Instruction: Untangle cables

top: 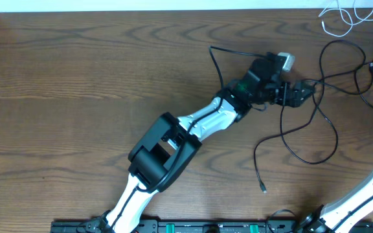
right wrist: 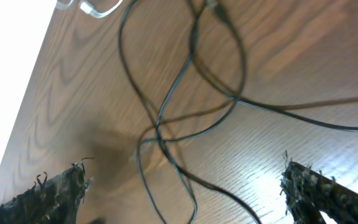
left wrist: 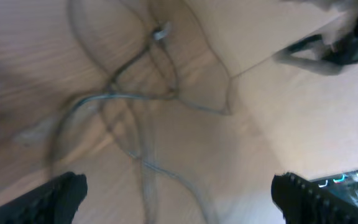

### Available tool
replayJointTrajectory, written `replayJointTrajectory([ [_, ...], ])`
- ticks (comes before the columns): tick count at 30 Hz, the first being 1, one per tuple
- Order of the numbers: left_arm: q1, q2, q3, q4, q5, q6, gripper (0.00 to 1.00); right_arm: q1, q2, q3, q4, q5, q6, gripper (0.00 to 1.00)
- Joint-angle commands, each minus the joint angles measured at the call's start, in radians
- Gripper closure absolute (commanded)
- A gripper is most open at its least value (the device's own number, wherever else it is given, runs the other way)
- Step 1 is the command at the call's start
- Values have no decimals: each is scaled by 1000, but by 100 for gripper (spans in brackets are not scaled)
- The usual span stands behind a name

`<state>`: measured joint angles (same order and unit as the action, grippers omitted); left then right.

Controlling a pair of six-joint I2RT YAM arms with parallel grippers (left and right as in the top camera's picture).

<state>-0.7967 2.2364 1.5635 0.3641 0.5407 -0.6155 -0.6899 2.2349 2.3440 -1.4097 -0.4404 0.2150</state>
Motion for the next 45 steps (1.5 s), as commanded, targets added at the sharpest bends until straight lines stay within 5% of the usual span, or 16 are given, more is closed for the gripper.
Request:
replayJointTrajectory([
  [1, 39, -76, 2, -184, -42, 202, 0, 36, 0, 17, -18, -75, -114, 1],
  [11, 251, -435, 2, -750, -269, 302, 0, 201, 0, 17, -142, -58, -232, 2],
  [17, 404, -656, 2, -962, -322, 309, 0, 307, -15, 17, -241, -32, -232, 15],
  [21, 494, -743, 2, -1032, -322, 308, 0, 366, -60, 17, -289, 82, -205, 23],
  [27, 584, -781, 2, -1106, -322, 308, 0, 508, -178, -29, -289, 449, 40, 19],
  [45, 592, -779, 2, -1135, -322, 308, 1, 564, -180, -528, 42, 468, 39, 19],
])
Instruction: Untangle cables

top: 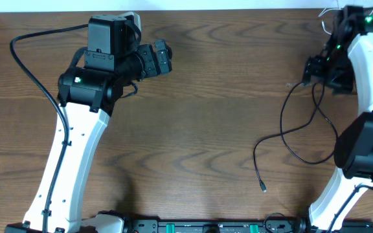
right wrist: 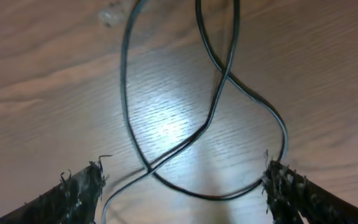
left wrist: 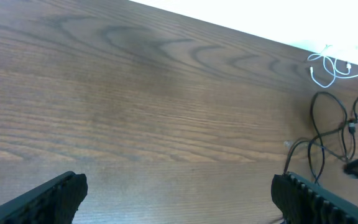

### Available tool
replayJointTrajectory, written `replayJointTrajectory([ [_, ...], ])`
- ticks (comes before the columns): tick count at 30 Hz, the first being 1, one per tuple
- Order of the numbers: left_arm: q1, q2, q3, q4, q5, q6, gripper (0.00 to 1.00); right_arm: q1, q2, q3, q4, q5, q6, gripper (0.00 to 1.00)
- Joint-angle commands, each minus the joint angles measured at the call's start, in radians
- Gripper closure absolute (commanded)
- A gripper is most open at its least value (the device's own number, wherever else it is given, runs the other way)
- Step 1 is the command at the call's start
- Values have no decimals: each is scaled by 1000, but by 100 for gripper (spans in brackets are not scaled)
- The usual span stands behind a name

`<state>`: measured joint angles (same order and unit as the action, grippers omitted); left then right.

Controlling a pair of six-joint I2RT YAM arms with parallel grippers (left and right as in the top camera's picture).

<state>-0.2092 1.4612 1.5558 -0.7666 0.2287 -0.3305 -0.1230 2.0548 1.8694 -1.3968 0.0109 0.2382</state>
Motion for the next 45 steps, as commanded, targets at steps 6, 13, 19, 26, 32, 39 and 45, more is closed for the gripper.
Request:
replayJointTrajectory([
  [6, 4, -4, 10, -4, -10, 23, 1, -22, 0, -205, 198, 21, 16, 22],
  [13, 4, -4, 10, -3, -10, 23, 1, -61, 0, -316, 348, 50, 17, 27],
  [19, 4, -4, 10, -4, -10, 23, 1, -74, 0, -400, 478, 58, 17, 33],
  [26, 4, -4, 10, -4, -10, 23, 1, -73, 0, -463, 554, 58, 16, 49],
  [32, 4, -4, 10, -4, -10, 23, 1, -73, 0, -471, 552, 58, 16, 99],
  [39, 4, -4, 10, -3, -10, 23, 1, -75, 0, -468, 553, 58, 16, 99],
  [45, 4, -4, 10, -4, -10, 23, 1, -111, 0, -372, 496, 58, 15, 99],
])
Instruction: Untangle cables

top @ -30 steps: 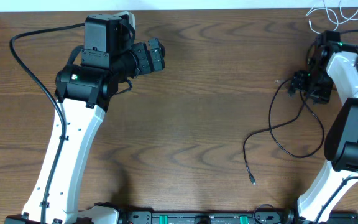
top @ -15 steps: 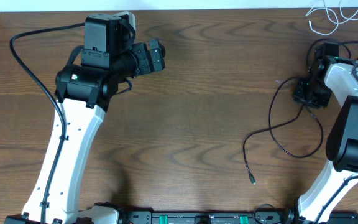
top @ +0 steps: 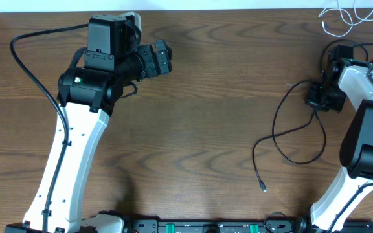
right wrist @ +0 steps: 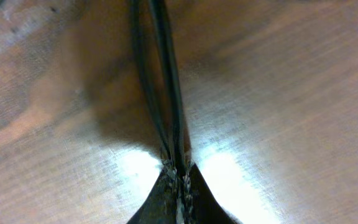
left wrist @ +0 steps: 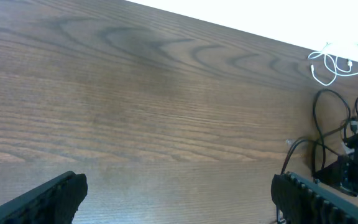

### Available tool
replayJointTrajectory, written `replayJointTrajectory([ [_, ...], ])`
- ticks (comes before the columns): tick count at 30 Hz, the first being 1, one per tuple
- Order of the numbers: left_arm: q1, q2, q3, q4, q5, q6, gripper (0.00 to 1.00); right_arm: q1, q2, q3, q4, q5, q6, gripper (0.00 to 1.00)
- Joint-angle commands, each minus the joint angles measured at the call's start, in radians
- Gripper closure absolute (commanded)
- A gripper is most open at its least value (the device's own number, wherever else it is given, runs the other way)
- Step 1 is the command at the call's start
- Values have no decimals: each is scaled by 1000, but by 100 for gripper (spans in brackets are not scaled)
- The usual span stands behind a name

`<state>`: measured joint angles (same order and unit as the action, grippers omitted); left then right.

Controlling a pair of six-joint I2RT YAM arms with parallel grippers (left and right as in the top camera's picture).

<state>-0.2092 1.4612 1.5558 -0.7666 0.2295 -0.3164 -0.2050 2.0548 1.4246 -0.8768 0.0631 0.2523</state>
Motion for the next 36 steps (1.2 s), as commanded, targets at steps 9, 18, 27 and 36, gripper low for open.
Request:
replayJointTrajectory([
  [9, 4, -4, 10, -3, -11, 9, 1, -192, 0, 636, -268, 5, -50, 99],
  [18, 4, -4, 10, -4, -11, 9, 1, -397, 0, 1036, -278, 6, -67, 99],
  [27, 4, -4, 10, -4, -11, 9, 1, -521, 63, 970, -264, 17, -66, 94],
  [36, 4, -4, 10, -4, -11, 9, 1, -525, 83, 945, -267, -61, -22, 1],
])
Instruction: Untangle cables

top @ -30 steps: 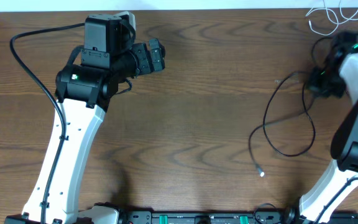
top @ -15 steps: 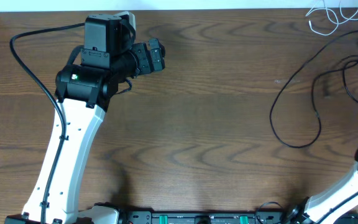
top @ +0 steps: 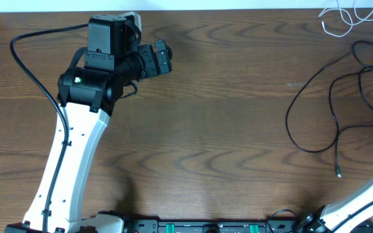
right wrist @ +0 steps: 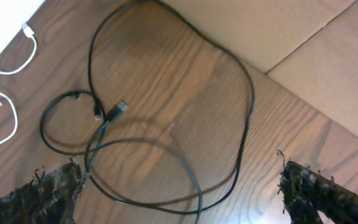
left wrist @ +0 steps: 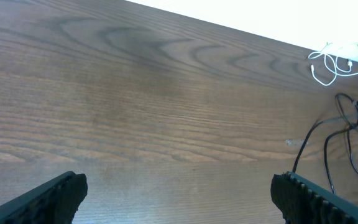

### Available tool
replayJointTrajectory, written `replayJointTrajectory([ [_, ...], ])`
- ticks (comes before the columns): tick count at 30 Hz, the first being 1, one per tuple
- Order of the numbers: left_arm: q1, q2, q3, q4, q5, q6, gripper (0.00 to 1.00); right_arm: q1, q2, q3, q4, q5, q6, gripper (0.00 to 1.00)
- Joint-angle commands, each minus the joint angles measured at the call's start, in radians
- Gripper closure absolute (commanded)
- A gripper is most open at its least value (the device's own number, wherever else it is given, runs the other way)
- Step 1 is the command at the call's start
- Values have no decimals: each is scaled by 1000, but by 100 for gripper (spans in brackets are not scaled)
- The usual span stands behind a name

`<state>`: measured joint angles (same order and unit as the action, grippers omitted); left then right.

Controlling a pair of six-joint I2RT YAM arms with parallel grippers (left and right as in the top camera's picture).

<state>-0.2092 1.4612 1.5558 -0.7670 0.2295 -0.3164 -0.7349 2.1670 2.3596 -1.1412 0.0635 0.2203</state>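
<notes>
A long black cable [top: 289, 120] sprawls in loose loops at the table's right side, with its free plug [top: 339, 173] near the front. In the right wrist view the black cable [right wrist: 252, 106] lies below my right gripper [right wrist: 185, 199], which is open and holds nothing. A small connector [right wrist: 117, 110] sits where the loops cross. My left gripper [top: 166, 58] hovers open over bare wood at the far left. Its own view, the left gripper [left wrist: 179, 202], has the black cable far off to the right. The right gripper is outside the overhead view.
A thin white cable [top: 342, 16] is bunched at the table's back right corner, and the white cable also shows to the right wrist. The table's right edge [right wrist: 291, 93] runs close beside the black loops. The left arm [top: 70, 142] spans the left side.
My right gripper was shut on the black cable at the right side. It is now open above it and out of the overhead view. The cable and its plug lie further right.
My left gripper was open over the cable tangle at mid-right. Then it stood at the far left, where it stays, and my right gripper hung open over the cable. It then shut on the cable. Now the cable lies nearer the right edge, released.
</notes>
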Motion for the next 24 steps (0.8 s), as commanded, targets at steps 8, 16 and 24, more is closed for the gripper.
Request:
replayJointTrajectory([
  [8, 4, -4, 10, -3, -11, 9, 1, 68, -134, 10, -58, -380, -197, 1],
  [16, 4, -4, 10, -3, -11, 9, 1, 323, -342, 10, -286, -384, -311, 1],
  [24, 4, -4, 10, -3, -11, 9, 1, 447, -475, 10, -509, -388, -348, 1],
])
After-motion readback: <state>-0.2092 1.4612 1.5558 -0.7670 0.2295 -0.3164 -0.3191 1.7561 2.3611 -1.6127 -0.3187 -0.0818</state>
